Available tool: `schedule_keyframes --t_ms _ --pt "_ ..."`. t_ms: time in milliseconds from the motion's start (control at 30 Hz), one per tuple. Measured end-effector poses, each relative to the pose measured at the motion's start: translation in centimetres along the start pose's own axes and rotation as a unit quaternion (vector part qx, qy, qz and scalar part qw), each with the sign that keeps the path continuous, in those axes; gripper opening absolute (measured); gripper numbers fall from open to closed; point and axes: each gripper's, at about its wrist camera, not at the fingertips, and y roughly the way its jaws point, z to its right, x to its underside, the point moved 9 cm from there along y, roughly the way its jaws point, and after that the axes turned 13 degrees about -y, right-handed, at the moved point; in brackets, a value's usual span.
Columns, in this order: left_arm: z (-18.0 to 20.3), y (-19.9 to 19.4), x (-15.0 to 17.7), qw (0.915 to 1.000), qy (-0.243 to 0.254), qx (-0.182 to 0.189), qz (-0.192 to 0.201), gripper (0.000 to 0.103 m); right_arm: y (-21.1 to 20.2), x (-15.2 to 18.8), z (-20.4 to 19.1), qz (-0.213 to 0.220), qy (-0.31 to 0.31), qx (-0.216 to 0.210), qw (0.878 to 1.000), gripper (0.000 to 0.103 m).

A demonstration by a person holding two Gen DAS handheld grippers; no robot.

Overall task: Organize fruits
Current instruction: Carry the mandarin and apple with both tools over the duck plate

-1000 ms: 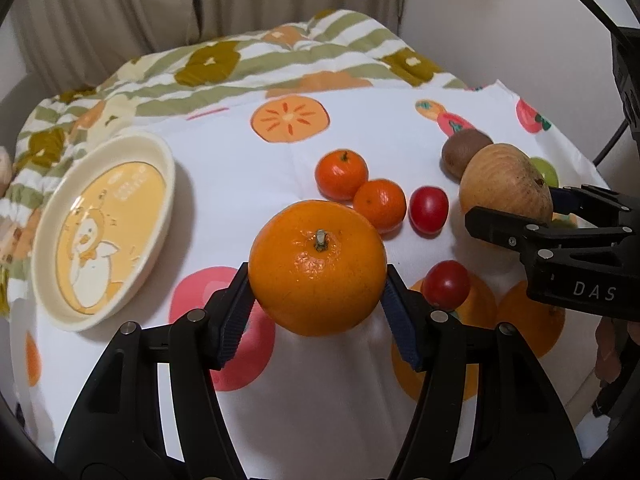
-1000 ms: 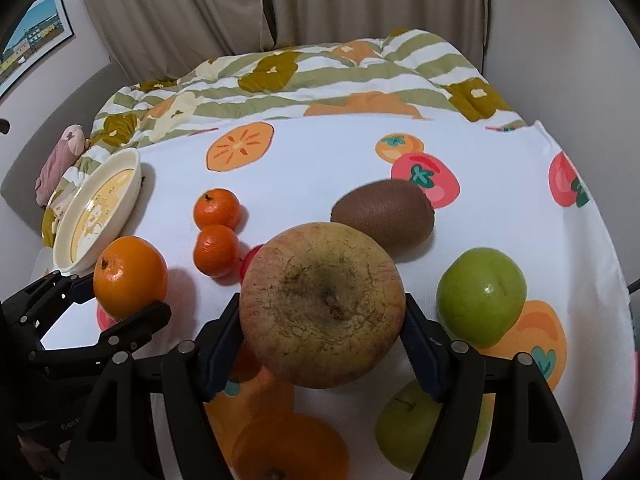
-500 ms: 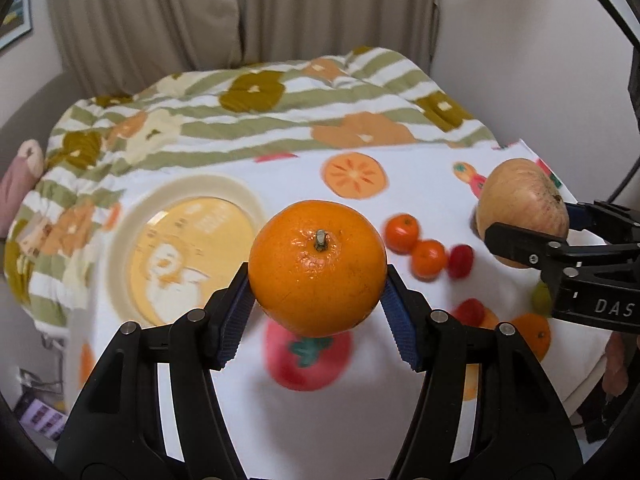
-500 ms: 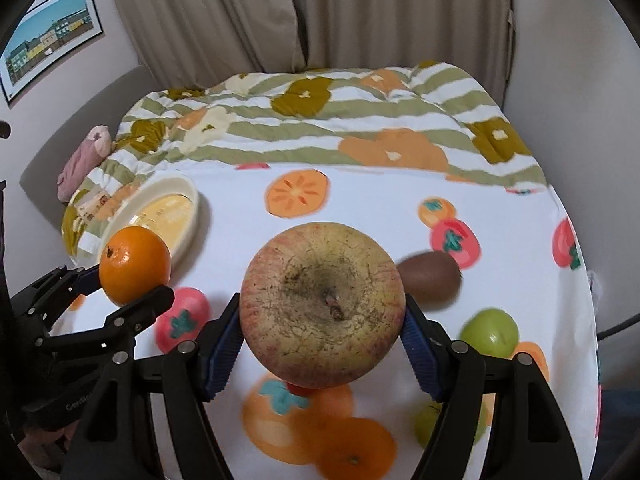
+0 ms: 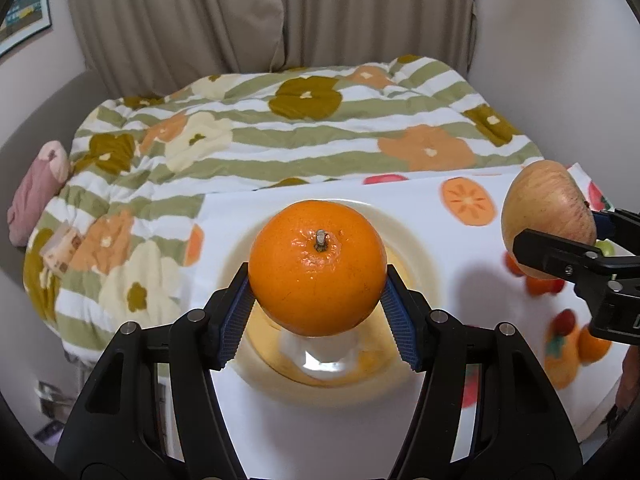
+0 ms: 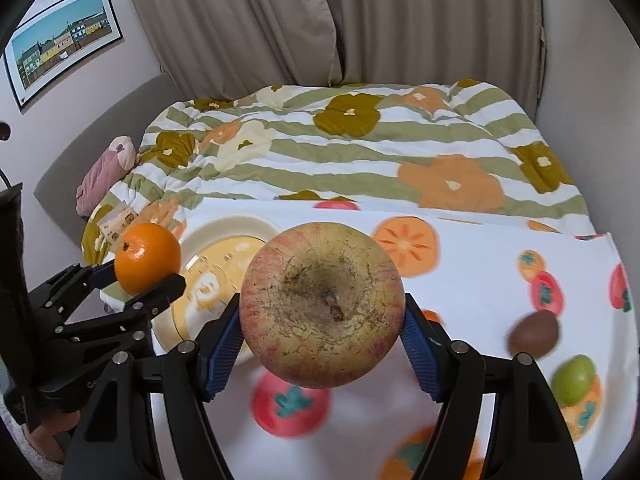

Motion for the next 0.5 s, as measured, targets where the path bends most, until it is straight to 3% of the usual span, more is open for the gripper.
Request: schedule_keyframes --t_ms 233,500 --pt "-3.0 4.8 -0.5 0.9991 0.034 0.013 -0.023 0.066 3.9 -1.8 -2.4 -0.006 0.018 0.012 1.000 0.070" --pt "-2.6 9.3 -0.1 0.9961 0.065 0.030 -0.052 0.066 6.3 -1.4 -3.0 -0.026 0.045 0.027 0.998 0.070"
